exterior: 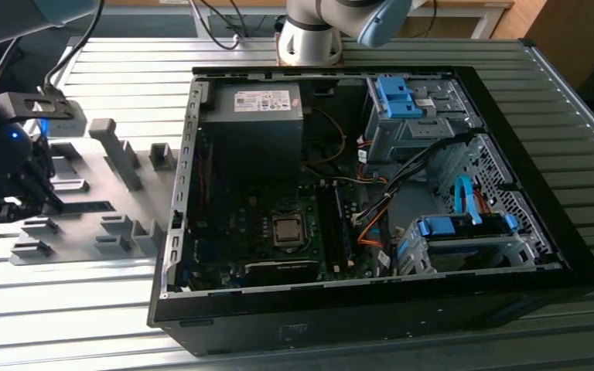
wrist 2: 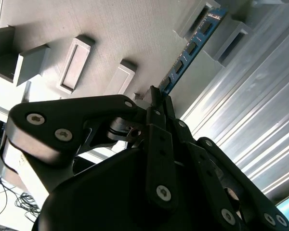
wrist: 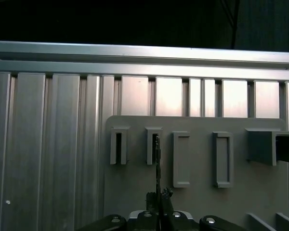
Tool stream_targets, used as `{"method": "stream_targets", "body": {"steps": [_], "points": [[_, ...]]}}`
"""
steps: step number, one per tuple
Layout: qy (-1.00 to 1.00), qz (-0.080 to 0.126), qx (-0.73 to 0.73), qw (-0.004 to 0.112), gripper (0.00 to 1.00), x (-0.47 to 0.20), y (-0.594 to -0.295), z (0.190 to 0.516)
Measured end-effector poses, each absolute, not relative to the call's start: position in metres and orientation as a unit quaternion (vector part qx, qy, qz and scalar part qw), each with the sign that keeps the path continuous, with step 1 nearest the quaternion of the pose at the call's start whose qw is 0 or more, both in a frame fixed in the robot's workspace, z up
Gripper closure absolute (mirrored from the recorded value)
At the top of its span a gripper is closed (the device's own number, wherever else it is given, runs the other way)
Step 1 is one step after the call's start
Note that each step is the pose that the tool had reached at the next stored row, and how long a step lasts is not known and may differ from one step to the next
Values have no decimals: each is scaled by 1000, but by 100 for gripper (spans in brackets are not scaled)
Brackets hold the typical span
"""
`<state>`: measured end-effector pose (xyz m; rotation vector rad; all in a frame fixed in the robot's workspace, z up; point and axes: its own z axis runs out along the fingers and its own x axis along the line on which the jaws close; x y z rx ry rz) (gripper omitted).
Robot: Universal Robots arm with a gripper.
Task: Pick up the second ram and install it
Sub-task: 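Pick up the second ram and move it above second insertion slot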
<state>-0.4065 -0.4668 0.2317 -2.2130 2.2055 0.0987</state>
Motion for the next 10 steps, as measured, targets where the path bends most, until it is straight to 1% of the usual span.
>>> {"method": "stream_targets", "body": {"steps": [10], "points": [[706,32,-708,8,86,-407,-467,239]]}}
